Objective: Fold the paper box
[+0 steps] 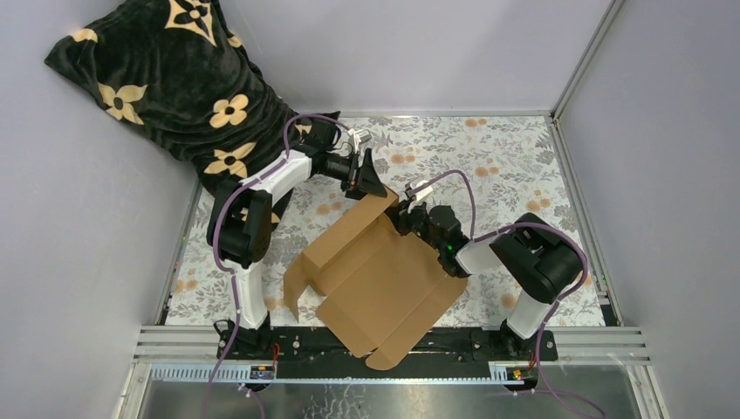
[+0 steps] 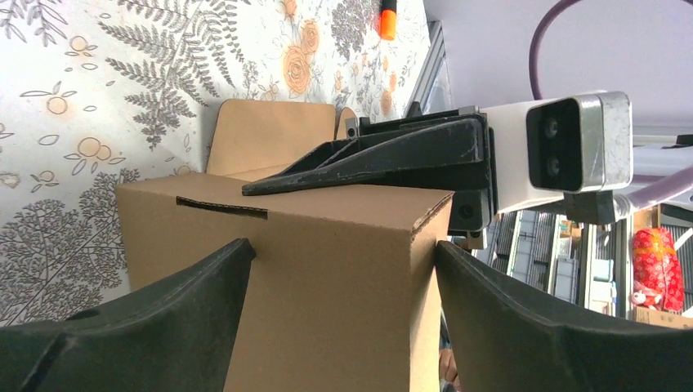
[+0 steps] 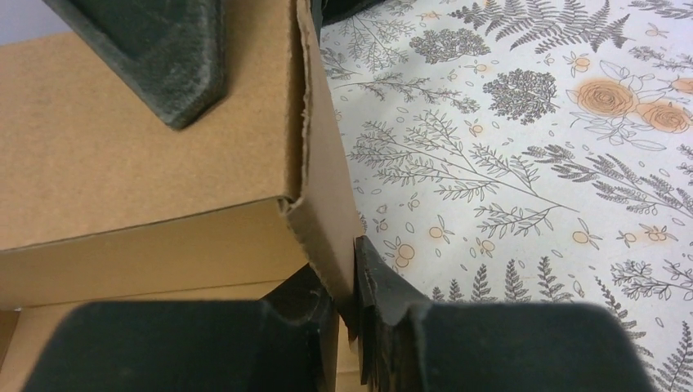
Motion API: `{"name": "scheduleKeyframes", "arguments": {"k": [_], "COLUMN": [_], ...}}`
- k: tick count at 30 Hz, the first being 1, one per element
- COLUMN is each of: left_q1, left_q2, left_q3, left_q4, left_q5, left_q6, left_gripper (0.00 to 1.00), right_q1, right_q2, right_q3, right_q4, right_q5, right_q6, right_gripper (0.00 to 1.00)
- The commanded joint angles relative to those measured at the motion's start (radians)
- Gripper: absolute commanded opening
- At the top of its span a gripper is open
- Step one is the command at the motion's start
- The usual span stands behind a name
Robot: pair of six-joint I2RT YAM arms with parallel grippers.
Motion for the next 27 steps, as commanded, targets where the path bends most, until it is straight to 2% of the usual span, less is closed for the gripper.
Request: {"name": "scheduleKeyframes", "arguments": {"k": [1,8,13,27], "left_q1": [-0.015,-0.014,-0.015,-0.006], "left_q2": [0.046,0.052,0.053,0.047], "left_q3": [-0.01,-0.007,-0.009,-0.021], "left_q4": [-0.058,-0.058,-0.058,-0.058], "left_q5": [-0.044,-0.035,-0.033,-0.024], "left_q6": [0.032,0.037,0.04,0.048], "left_gripper": [0.87,0.87,0.87,0.87], "right_q1": [0.016,0.035,0.039,0.048], "right_q2": [0.021,0.017,0.016,0.047], "right_q3": [0.099,0.138,0.163,0.194], "right_q4": [-0.025,-0.12,-0.168,-0.187], "right_q5": [0.094,0.256,0.298,0.426], "right_q6": [-0.01,-0.072,-0.112,-0.16], "right_gripper": [0.12,0.04,0.01,0.0]}}
